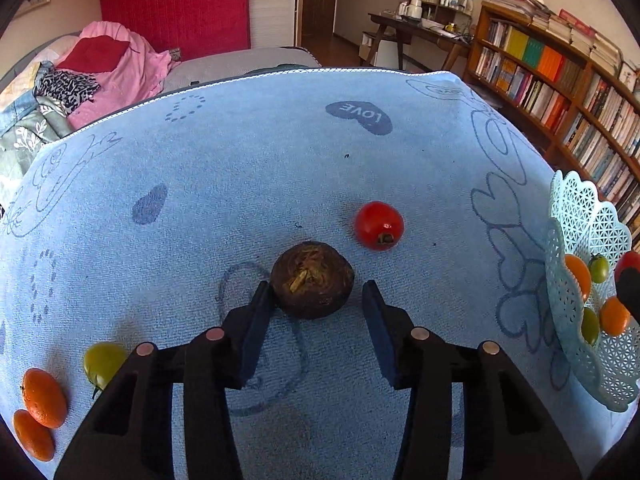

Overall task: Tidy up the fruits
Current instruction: 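Drop the red tomato into the basket with the right tool while the left grasps the dark brown fruit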

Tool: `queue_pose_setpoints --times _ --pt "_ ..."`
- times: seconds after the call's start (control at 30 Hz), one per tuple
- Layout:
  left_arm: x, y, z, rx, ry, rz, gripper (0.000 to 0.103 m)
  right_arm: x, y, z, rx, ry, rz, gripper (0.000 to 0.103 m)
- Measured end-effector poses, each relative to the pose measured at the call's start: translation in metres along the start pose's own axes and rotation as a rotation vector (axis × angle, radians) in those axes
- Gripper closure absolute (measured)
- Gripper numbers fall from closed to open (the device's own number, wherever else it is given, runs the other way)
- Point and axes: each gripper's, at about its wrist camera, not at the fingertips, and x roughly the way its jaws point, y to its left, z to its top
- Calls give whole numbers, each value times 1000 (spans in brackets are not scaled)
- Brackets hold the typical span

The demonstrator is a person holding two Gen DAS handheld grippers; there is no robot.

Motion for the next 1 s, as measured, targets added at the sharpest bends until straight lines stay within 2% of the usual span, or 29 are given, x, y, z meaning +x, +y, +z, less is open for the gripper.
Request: queue_pose_setpoints --times 0.1,0.37,0.4,0.47,0.7,0.8,0.87,0.93,1.0 --pt "-3 8 -4 -21 -12 -27 63 -9 -6 -4 34 -14 -22 75" --pt "-25 2 -8 -2 -72 -6 64 -36 -30 -19 94 -19 -75 75" --pt "-30 0 -8 4 -88 -4 65 -39 -34 -20 101 -21 -81 75" --pt "-42 -6 -7 27 -123 5 75 -46 -42 -21 108 -27 -90 75" --pt "-71 -34 -8 106 -195 -31 75 -60 -65 -32 148 -19 -115 75" --pt "-72 -35 -8 106 -202 -22 74 -60 -69 -34 152 -12 -114 75" --pt "-65 -30 -7 93 -180 -15 71 -57 -69 -34 153 -2 -107 75" --pt "-56 -22 -7 55 -151 -1 45 -54 -70 -34 154 1 -101 73" --pt "-49 -12 -8 15 -119 -14 35 -51 -71 -34 164 1 -99 69"
